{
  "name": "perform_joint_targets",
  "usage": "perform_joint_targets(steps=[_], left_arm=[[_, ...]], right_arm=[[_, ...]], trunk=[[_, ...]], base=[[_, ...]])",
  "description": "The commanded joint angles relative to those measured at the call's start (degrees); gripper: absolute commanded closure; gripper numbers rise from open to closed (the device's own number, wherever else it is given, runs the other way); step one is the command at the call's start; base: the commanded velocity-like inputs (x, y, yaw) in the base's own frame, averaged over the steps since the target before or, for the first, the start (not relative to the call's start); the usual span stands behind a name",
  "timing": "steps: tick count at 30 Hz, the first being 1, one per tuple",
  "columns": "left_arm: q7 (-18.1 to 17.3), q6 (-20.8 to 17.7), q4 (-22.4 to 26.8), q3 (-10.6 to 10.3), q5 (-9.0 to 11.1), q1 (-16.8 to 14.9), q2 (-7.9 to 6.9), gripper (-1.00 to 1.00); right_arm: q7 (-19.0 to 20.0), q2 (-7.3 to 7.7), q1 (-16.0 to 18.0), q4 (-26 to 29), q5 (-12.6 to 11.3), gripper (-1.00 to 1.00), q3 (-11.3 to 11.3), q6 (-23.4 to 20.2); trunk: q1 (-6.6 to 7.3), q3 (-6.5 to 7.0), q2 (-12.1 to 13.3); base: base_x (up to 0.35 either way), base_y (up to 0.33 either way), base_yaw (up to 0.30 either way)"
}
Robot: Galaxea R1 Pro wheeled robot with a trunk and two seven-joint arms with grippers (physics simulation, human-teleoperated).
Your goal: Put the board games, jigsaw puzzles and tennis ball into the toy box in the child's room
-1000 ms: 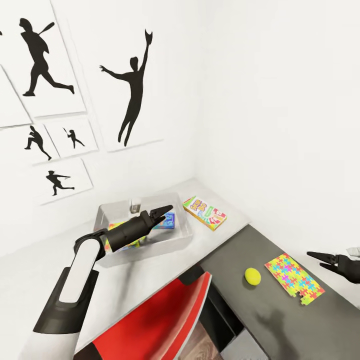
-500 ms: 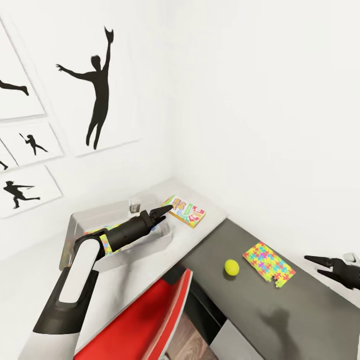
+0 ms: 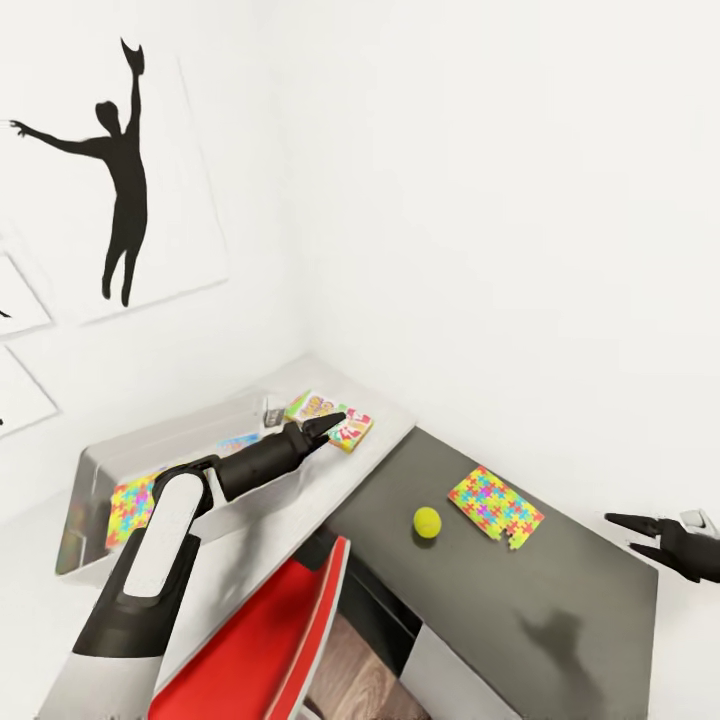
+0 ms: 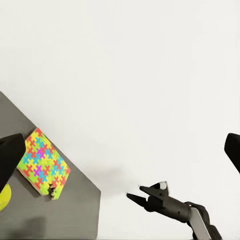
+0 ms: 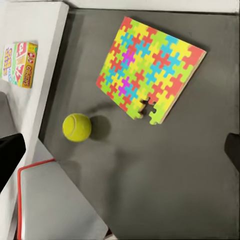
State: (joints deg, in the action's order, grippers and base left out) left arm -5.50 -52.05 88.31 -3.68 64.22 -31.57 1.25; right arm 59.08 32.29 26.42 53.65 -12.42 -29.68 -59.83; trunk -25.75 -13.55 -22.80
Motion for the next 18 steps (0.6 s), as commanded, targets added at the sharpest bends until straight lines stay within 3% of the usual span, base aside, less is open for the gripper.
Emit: perform_joint_targets(steps=[1,6,9,10,14,15,16,18], left_arm=[[-0.38,-0.22,-0.02,0.07,-0.34,-0.06,0.03,-1.00],[2.84,-0.27,-3.88,0.04,-0.19,-2.41,0.91,-1.00],[5.80,-0.28,-9.19,0.04,-0.18,-6.22,2.28,-1.00],[5.80,-0.28,-9.19,0.04,-0.18,-6.22,2.28,-1.00],[9.41,-0.31,-17.80,-0.32,-0.06,-12.57,3.65,-1.00],[9.41,-0.31,-17.80,-0.32,-0.06,-12.57,3.65,-1.00],[10.67,-0.30,-22.16,-0.75,-0.03,-15.46,4.21,-1.00],[11.23,-0.29,-24.21,-0.92,-0.02,-16.79,4.42,-1.00]], right_arm=[[0.34,0.00,0.07,-0.02,0.25,-1.00,-0.07,-0.17],[0.28,-0.18,0.14,-0.22,0.28,-1.00,-0.04,-0.17],[0.30,-0.22,0.18,-0.39,0.29,-1.00,-0.03,-0.17],[0.30,-0.22,0.18,-0.39,0.29,-1.00,-0.03,-0.17],[0.32,-0.20,0.20,-0.50,0.29,-1.00,-0.03,-0.17],[0.32,-0.20,0.20,-0.50,0.29,-1.00,-0.03,-0.17],[0.32,-0.15,0.20,-0.52,0.29,-1.00,-0.03,-0.17],[0.33,-0.13,0.20,-0.53,0.27,-1.00,-0.04,-0.17]], trunk=[[-0.03,-0.16,-0.12],[-0.03,-0.40,-0.12],[-0.03,-0.55,-0.12],[-0.03,-0.60,-0.12],[-0.03,-0.81,-0.12],[-0.03,-0.86,-0.12],[-0.03,-0.91,-0.12],[-0.03,-1.02,-0.12]], base=[[0.000,0.000,-0.257],[0.000,0.000,-0.254],[0.000,0.000,-0.252],[0.000,0.000,-0.251],[0.000,0.000,-0.250],[0.000,0.000,-0.250],[0.000,0.000,-0.250],[0.000,0.000,-0.250]])
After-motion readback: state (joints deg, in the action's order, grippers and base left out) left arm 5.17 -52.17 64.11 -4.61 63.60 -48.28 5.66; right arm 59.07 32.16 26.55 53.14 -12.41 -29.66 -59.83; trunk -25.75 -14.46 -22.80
